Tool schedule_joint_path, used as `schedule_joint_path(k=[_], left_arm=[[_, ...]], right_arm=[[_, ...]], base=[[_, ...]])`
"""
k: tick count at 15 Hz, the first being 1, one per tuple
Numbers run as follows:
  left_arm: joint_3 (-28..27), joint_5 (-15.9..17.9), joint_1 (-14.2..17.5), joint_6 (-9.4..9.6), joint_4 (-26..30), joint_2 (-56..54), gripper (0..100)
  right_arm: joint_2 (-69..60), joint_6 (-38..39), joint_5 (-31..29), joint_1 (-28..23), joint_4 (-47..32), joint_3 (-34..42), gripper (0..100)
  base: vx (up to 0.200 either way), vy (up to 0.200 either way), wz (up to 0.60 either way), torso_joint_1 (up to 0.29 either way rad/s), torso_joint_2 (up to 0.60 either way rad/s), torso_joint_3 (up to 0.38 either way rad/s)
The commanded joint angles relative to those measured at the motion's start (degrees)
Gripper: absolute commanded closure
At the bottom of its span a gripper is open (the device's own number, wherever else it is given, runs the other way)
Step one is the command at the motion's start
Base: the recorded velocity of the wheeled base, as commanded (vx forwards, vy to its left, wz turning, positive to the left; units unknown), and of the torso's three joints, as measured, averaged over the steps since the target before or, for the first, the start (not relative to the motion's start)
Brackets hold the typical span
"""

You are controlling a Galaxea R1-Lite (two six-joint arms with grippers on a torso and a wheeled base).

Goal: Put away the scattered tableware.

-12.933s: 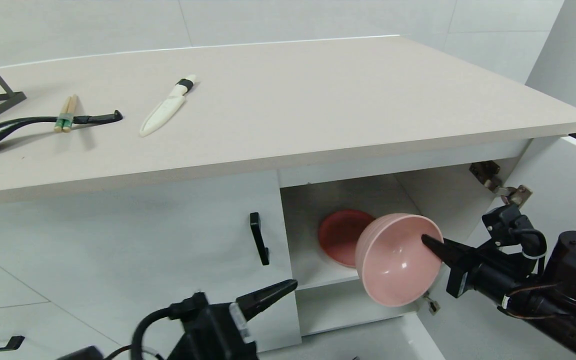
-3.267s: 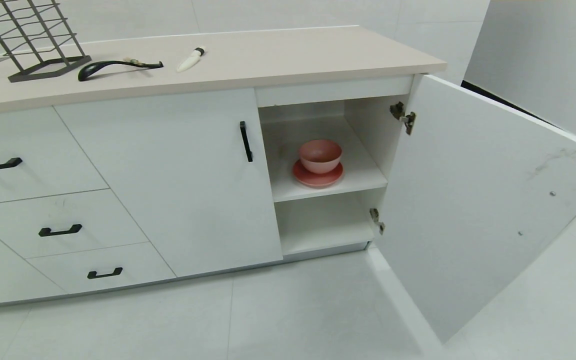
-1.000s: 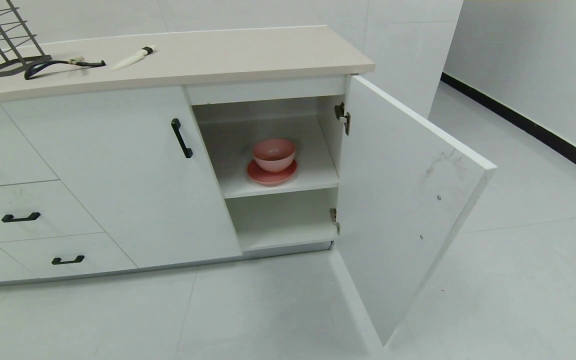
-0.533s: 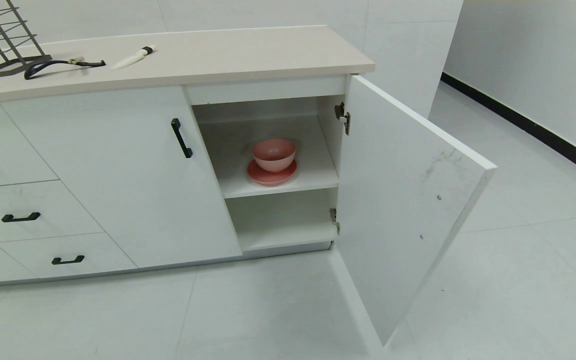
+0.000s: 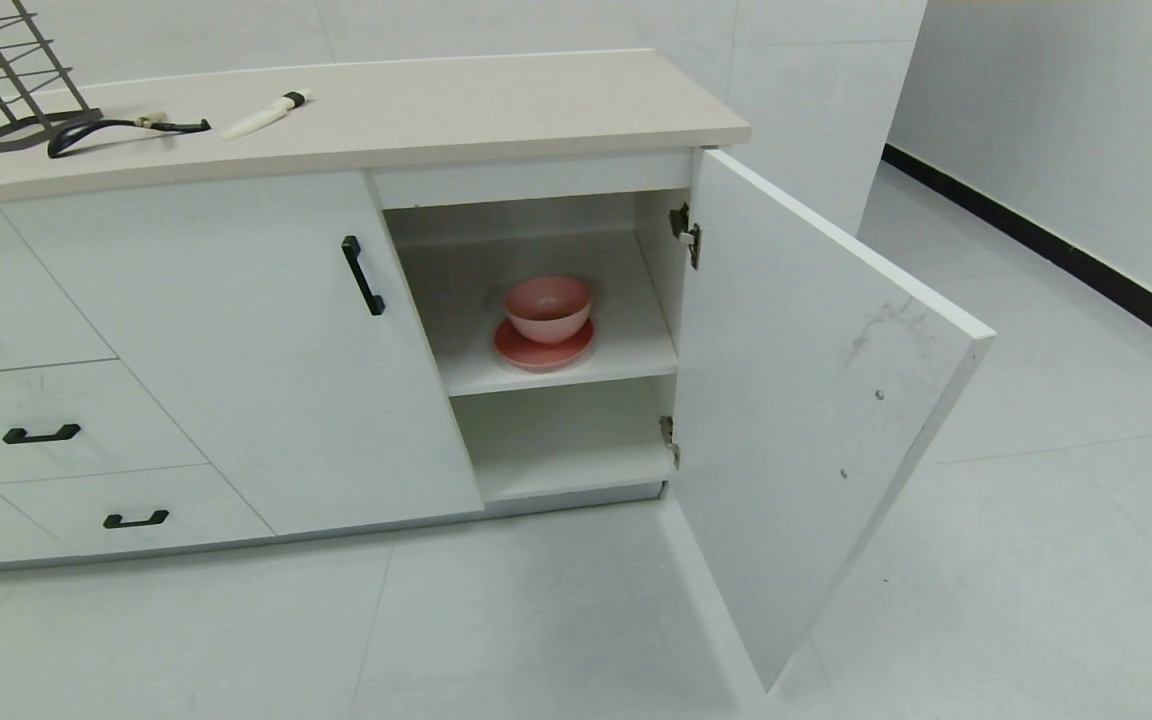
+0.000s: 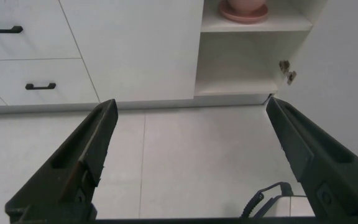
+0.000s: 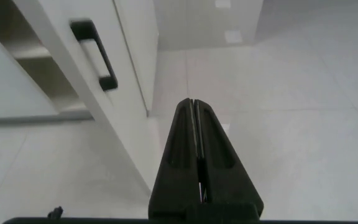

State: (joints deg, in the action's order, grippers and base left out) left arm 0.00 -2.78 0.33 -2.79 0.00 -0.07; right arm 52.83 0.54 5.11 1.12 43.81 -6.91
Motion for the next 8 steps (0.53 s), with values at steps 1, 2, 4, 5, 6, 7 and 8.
schedule_joint_path(k=[1, 2, 4, 5, 6, 7, 8], left_arm=[[0.00, -0.03, 0.02, -0.02, 0.00, 0.07, 0], [0.00, -0.03, 0.02, -0.02, 0.00, 0.07, 0], [0.00, -0.03, 0.02, -0.02, 0.00, 0.07, 0], [0.00, -0.03, 0.02, -0.02, 0.00, 0.07, 0], [0.00, -0.03, 0.02, -0.02, 0.00, 0.07, 0], [0.00, -0.03, 0.02, -0.02, 0.00, 0.07, 0], [0.00, -0.03, 0.02, -0.02, 0.00, 0.07, 0]], right_arm=[[14.49, -1.06, 1.22, -0.15, 9.27, 3.13, 100], [16.07, -2.03, 3.24, -0.15, 10.15, 2.96, 100], [18.36, -4.93, 6.41, 0.02, 10.59, 3.04, 100], [20.55, -5.90, 8.43, 0.02, 12.96, 2.87, 100], [23.10, -6.95, 10.19, 0.02, 15.51, 2.17, 100], [25.92, -8.18, 12.47, 0.02, 17.89, 0.50, 100], [27.41, -8.62, 13.44, 0.02, 18.68, -0.82, 100]], base=[[0.000, 0.000, 0.00, 0.000, 0.00, 0.000], [0.000, 0.000, 0.00, 0.000, 0.00, 0.000], [0.000, 0.000, 0.00, 0.000, 0.00, 0.000], [0.000, 0.000, 0.00, 0.000, 0.00, 0.000], [0.000, 0.000, 0.00, 0.000, 0.00, 0.000], [0.000, 0.000, 0.00, 0.000, 0.00, 0.000], [0.000, 0.000, 0.00, 0.000, 0.00, 0.000]])
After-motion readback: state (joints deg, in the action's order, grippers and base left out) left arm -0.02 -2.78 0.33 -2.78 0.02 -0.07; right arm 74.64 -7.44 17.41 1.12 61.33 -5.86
